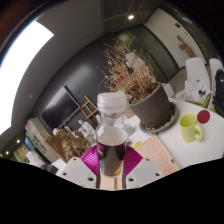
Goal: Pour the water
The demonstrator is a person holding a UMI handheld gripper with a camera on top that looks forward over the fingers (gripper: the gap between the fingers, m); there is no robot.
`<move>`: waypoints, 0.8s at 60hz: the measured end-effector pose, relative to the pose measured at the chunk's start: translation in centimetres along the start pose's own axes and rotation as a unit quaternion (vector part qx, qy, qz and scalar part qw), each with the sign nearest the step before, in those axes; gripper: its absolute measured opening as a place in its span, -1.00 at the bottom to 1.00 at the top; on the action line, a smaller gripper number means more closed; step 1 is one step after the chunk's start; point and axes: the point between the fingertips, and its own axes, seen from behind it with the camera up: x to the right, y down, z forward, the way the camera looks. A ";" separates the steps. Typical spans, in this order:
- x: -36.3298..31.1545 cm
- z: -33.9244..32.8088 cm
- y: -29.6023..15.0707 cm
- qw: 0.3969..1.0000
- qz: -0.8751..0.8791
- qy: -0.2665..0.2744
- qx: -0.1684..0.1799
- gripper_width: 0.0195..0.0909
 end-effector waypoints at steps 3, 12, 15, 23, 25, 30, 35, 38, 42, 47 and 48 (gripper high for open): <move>0.5 0.8 -2.0 0.997 0.069 -0.017 0.004 -0.76; 3.4 3.7 -5.2 0.967 0.251 -0.049 0.004 -0.76; 4.7 4.5 -5.7 0.951 0.305 -0.056 0.000 -0.76; 7.7 5.6 -6.3 0.904 0.422 -0.066 -0.002 -0.76; 8.3 5.8 -6.3 0.891 0.449 -0.069 -0.003 -0.76; 9.7 6.5 -6.2 0.855 0.513 -0.074 -0.006 -0.76; 10.8 6.5 -6.4 0.834 0.546 -0.074 -0.005 -0.75; 11.3 7.0 -6.2 0.827 0.557 -0.075 -0.007 -0.76; 11.6 7.1 -6.3 0.816 0.572 -0.078 -0.011 -0.76; 11.7 7.3 -6.3 0.813 0.577 -0.079 -0.017 -0.76; 11.7 7.3 -6.3 0.814 0.575 -0.078 -0.019 -0.76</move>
